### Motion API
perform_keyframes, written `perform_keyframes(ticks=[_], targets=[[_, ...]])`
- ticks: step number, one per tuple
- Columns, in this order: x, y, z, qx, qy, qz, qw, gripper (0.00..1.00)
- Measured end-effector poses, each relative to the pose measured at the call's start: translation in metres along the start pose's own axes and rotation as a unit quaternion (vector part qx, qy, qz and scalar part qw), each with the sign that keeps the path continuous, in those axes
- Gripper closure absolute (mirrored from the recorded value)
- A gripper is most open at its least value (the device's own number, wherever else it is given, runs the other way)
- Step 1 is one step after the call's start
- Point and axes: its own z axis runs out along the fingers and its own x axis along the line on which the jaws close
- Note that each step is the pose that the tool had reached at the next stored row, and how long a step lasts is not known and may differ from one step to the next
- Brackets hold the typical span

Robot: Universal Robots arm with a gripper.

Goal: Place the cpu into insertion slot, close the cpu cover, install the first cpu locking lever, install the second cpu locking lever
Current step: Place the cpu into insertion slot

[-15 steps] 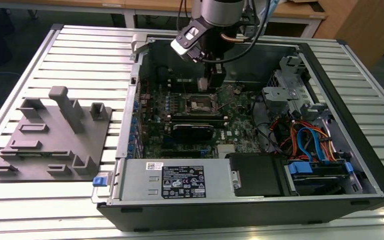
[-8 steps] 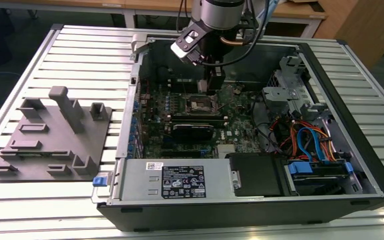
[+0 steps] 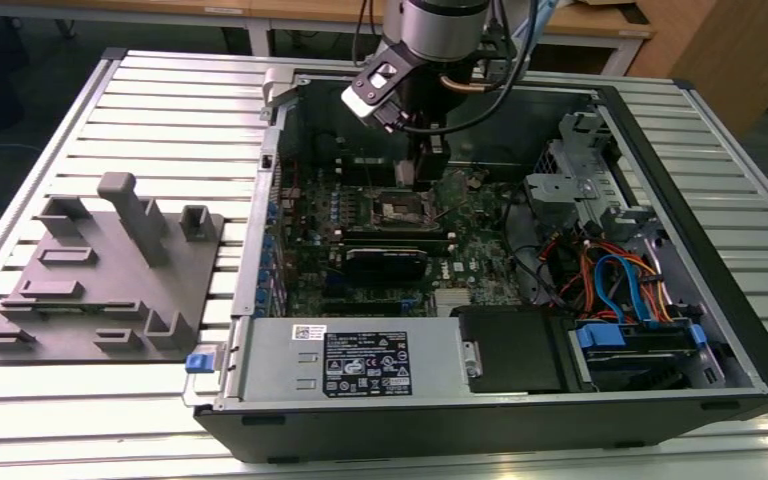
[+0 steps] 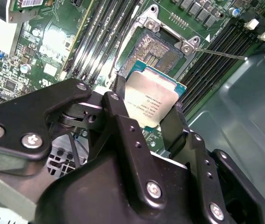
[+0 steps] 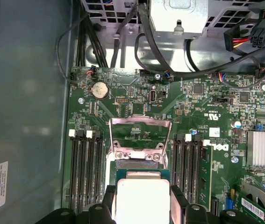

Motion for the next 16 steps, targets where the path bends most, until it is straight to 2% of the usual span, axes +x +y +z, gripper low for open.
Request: perform_keyframes(ticks=[5, 14, 16], targets=[[0.0000, -0.0002, 0.0045, -0.0016, 0.0000, 0.000, 1.0000, 0.46], [-0.0003, -0.0016, 0.0207, -0.0019, 0.0000, 0.000, 1.0000, 0.46], [-0.0003, -0.0017, 0.0219, -0.0019, -0.0001, 0.000, 1.0000, 0.46]])
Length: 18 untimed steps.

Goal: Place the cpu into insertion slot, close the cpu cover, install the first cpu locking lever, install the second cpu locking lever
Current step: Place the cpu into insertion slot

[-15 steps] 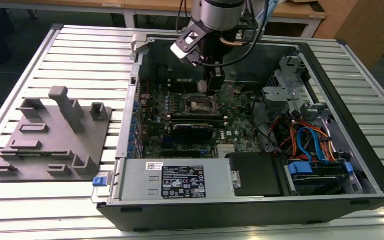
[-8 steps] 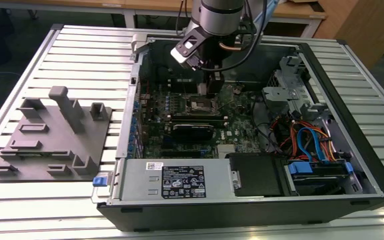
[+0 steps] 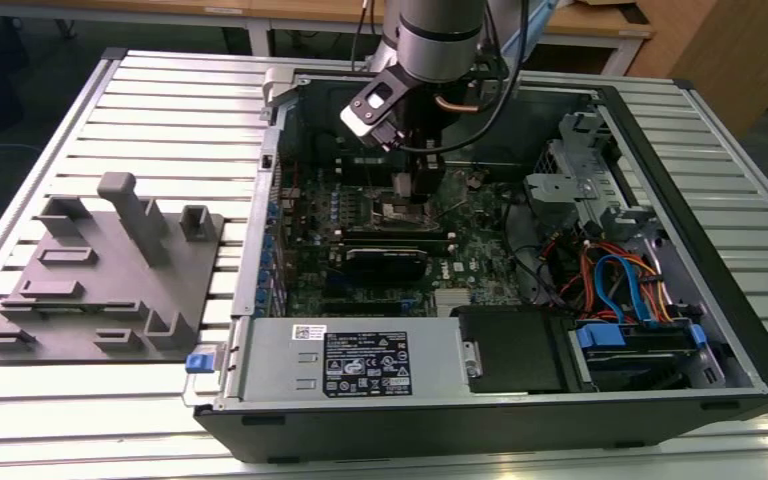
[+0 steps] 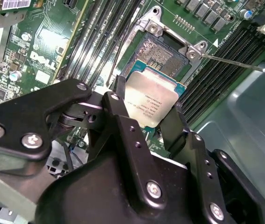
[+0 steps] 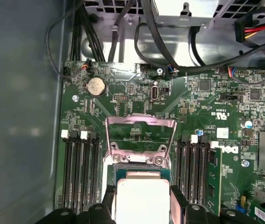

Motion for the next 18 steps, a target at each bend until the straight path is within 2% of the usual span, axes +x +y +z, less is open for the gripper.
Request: perform_keyframes(ticks=[18], targets=[[0.0000, 0.0000, 0.0010, 0.0000, 0.0000, 0.000, 1.0000, 0.46]])
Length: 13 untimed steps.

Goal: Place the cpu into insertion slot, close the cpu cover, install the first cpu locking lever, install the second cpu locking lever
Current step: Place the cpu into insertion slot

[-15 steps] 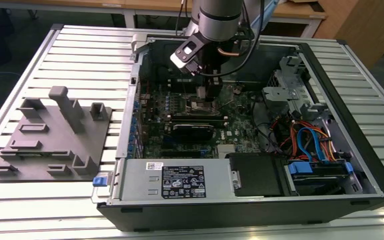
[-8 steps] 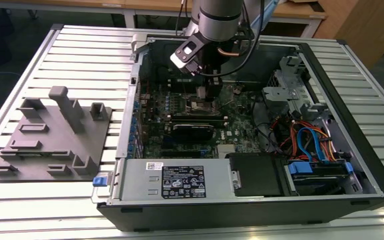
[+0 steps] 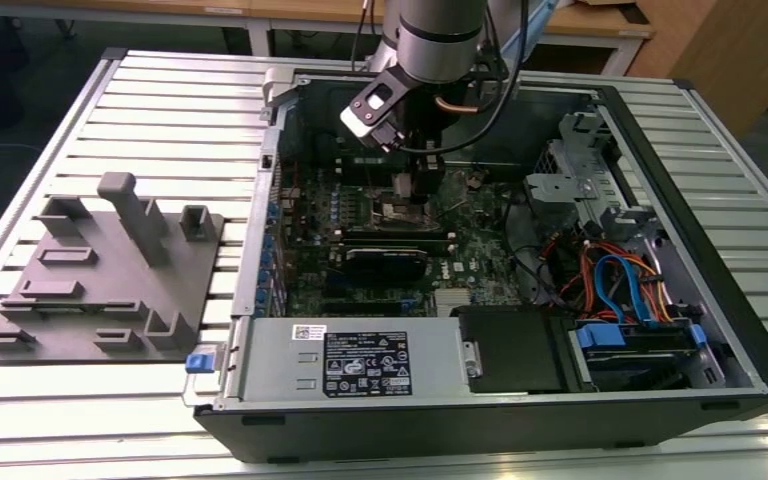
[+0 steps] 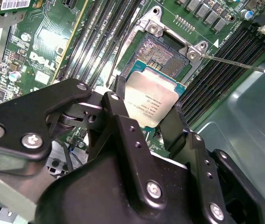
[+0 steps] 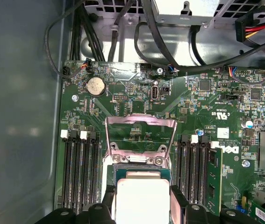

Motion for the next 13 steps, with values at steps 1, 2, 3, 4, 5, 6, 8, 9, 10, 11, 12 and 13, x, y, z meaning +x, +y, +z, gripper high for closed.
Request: perform_keyframes(ticks=[1, 2, 3, 4, 5, 6, 8, 9, 10, 11, 12, 13], targets=[[0.0000, 0.0000, 0.0000, 0.0000, 0.0000, 0.000, 1.0000, 0.46], [0.0000, 0.0000, 0.0000, 0.0000, 0.0000, 0.000, 1.0000, 0.46], [0.0000, 0.0000, 0.0000, 0.0000, 0.0000, 0.000, 1.0000, 0.46], [0.0000, 0.0000, 0.0000, 0.0000, 0.0000, 0.000, 1.0000, 0.46], [0.0000, 0.0000, 0.0000, 0.0000, 0.0000, 0.000, 1.0000, 0.46], [0.0000, 0.0000, 0.0000, 0.0000, 0.0000, 0.000, 1.0000, 0.46], [0.0001, 0.0001, 0.0002, -0.0001, -0.0005, 0.000, 1.0000, 0.46], [0.0001, 0.0000, 0.0006, -0.0003, -0.0013, 0.000, 1.0000, 0.46], [0.0002, -0.0002, 0.0017, -0.0003, -0.0014, 0.000, 1.0000, 0.46], [0.0005, -0.0004, 0.0034, -0.0002, -0.0015, 0.000, 1.0000, 0.46], [0.0007, -0.0004, 0.0052, -0.0002, -0.0015, 0.000, 1.0000, 0.46], [0.0008, -0.0007, 0.0070, -0.0002, -0.0015, 0.000, 1.0000, 0.46]])
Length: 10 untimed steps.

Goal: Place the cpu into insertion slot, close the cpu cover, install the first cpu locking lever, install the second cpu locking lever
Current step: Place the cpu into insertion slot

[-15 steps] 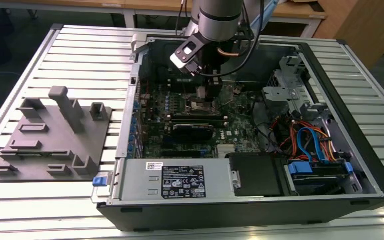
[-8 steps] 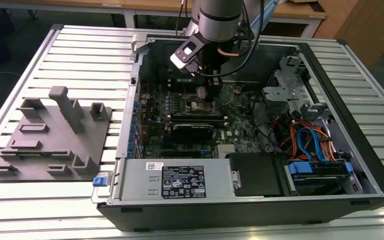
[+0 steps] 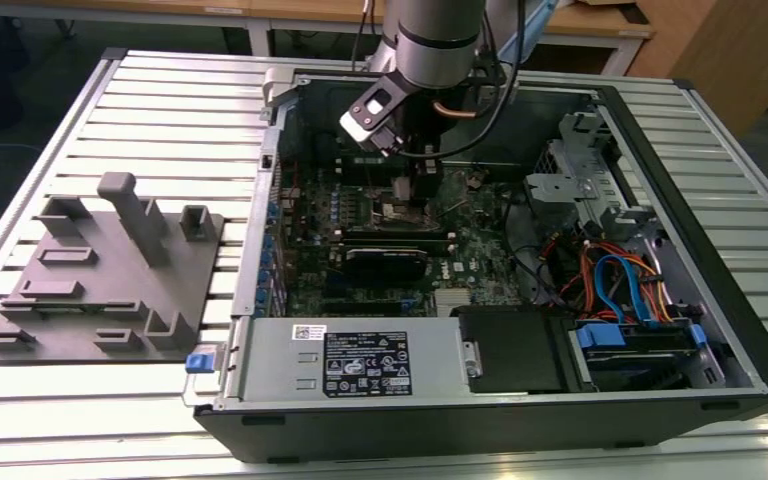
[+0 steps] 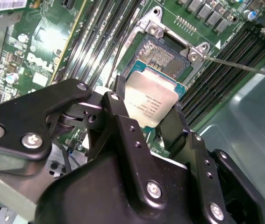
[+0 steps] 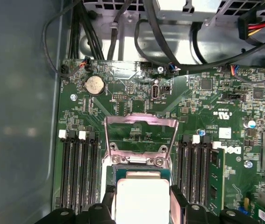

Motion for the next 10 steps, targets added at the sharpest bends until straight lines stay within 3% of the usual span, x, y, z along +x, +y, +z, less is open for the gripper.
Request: perform_keyframes(ticks=[10], targets=[[0.0010, -0.0065, 0.0180, 0.0000, 0.0001, 0.000, 1.0000, 0.46]])
